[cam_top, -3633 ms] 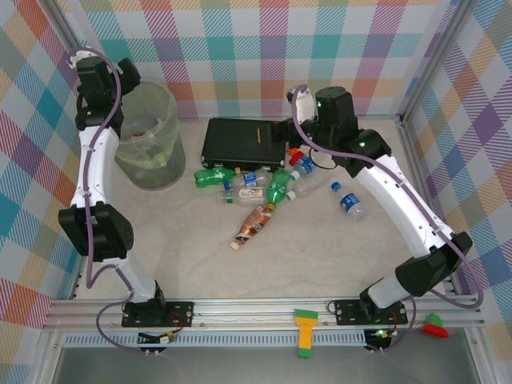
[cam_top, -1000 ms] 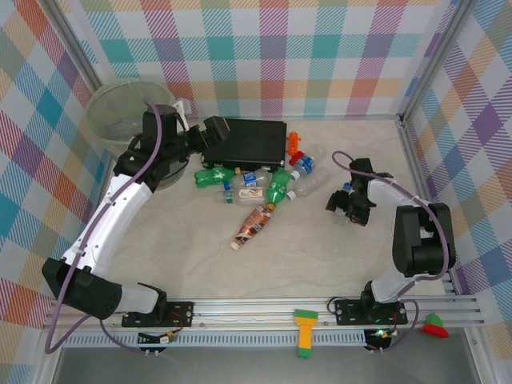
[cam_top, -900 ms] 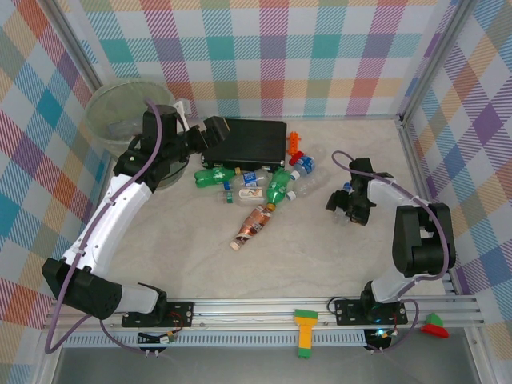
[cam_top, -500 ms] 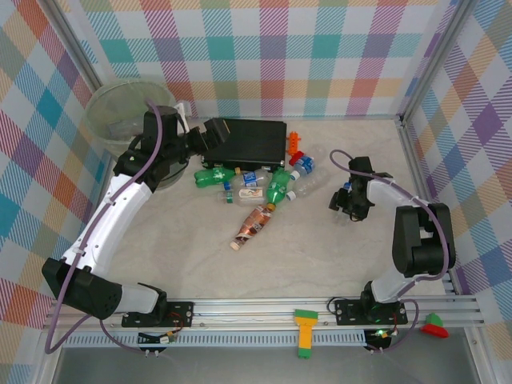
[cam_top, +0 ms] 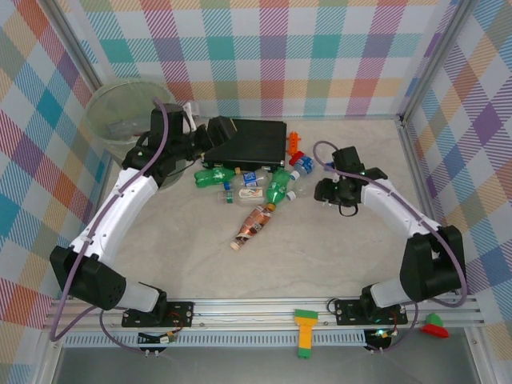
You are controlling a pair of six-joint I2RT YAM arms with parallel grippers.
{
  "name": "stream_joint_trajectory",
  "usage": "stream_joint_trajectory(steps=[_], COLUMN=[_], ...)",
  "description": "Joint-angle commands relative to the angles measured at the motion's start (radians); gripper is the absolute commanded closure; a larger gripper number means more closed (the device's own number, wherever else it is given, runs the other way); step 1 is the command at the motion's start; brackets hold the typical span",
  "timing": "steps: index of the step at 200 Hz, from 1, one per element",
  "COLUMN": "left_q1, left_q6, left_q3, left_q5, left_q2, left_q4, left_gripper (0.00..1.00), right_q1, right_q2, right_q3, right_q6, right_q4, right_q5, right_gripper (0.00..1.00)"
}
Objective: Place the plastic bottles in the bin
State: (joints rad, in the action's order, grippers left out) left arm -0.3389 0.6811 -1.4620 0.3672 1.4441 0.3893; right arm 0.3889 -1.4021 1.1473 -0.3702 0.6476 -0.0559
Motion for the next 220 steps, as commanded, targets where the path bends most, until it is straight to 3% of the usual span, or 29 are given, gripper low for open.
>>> stream_joint_trajectory(steps=[1, 98, 183, 220], left_q1=[0.001, -0.016, -0.043, -0.052], left_q6=[0.078, 0.17, 0.062, 0.048], left_q3=[-0.021, 0.001, 0.001, -0.005], left_q5=[0.11, 0.301, 0.341, 0.343], left_q2=[0.026, 0.111, 0.125, 0.127], left_q4=[-0.102, -0.297, -0.224, -0.218], left_gripper=[0.1, 0.32, 0.48, 0.65], right_q1=[0.075, 0.35, 0.393, 0.4], right_q2=[0.019, -0.094, -0.106, -0.103], right_q3=[0.092, 0.38, 0.425, 0.425], right_q6=[0.049, 0.124, 0.12, 0.12], right_q4=[0.005, 0.013, 0.013, 0.013], right_q5=[-0.017, -0.033, -0.027, -0.024], right_gripper=[0.45, 0.45, 0.45, 0.45])
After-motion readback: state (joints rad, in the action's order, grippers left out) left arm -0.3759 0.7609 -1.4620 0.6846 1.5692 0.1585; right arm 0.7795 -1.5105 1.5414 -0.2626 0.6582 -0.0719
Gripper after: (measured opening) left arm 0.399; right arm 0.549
